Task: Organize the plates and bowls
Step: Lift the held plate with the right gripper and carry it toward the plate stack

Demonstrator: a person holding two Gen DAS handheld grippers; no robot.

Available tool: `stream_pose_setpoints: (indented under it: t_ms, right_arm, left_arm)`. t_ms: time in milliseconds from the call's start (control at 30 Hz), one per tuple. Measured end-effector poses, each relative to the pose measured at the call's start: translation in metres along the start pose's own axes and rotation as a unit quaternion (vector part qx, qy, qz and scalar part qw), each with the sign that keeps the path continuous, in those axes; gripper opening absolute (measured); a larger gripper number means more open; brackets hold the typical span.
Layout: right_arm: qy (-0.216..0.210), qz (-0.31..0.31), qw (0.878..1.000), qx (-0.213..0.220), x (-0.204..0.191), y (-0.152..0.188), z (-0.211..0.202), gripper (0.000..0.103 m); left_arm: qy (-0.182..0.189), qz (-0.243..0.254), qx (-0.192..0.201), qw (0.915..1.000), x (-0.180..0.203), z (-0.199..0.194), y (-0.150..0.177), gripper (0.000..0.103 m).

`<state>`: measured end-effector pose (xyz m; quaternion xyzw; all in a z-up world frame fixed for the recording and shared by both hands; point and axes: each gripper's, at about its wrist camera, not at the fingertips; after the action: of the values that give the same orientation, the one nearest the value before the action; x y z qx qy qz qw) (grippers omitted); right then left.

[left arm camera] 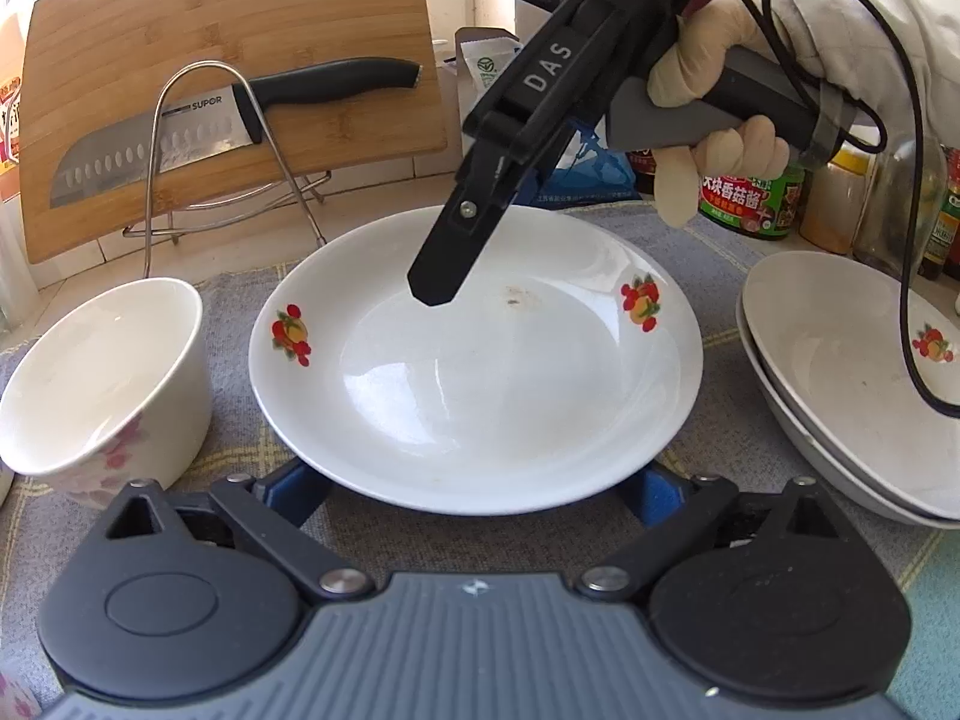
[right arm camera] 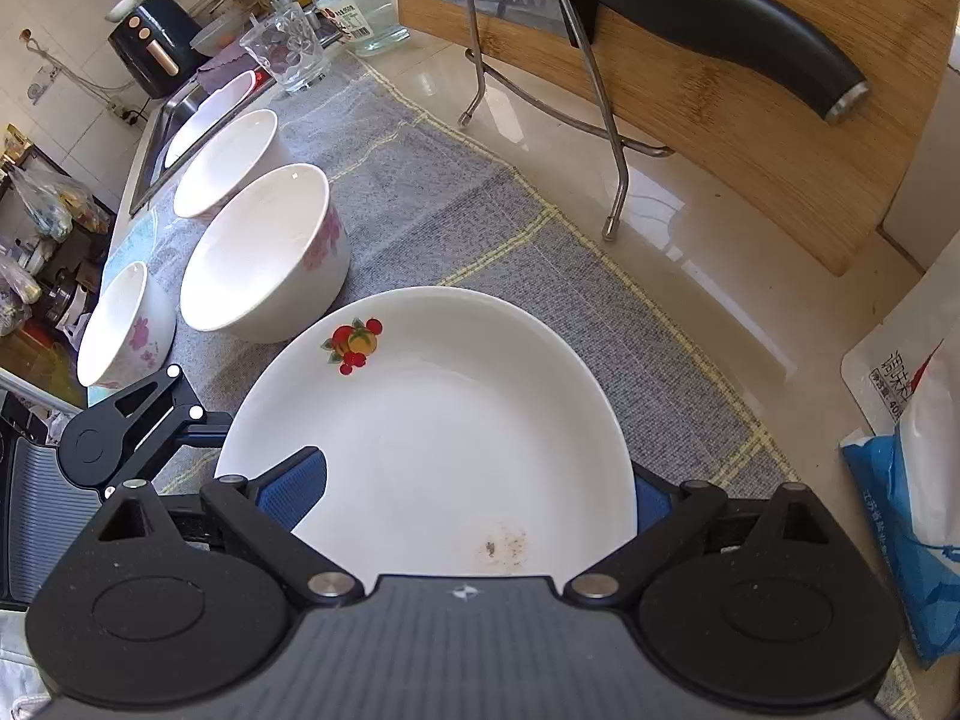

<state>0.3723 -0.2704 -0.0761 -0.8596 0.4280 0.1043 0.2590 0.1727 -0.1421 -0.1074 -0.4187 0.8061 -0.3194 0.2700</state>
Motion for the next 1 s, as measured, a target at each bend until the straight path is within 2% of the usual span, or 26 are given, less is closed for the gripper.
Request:
stream_pose_setpoints:
  t_ms: [267, 633, 1000]
  right_arm:
    - [-0.003, -0.002, 1.0, 0.004, -0.014, 0.008, -0.007, 0.101]
    - [0.007, 0.007, 1.0, 0.022, -0.033, 0.025, -0.027, 0.101]
    - [0.022, 0.036, 0.998, 0.055, -0.048, 0.053, -0.05, 0.101]
  left_arm:
    - [0.004, 0.006, -0.01, 0.9999, 0.006, -0.013, 0.002, 0.096]
    - [0.016, 0.032, 0.003, 0.9994, 0.011, -0.04, 0.0, 0.096]
    - [0.046, 0.067, 0.014, 0.9966, 0.016, -0.065, -0.003, 0.096]
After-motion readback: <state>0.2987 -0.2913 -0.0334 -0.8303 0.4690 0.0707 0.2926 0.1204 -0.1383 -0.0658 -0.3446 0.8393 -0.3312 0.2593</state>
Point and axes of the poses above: each gripper's, at about its wrist camera, not at the fingertips, and z roughly the way its jaws point, x to its right, y to its underside, and after that the axes turned 9 degrees about z, right-handed
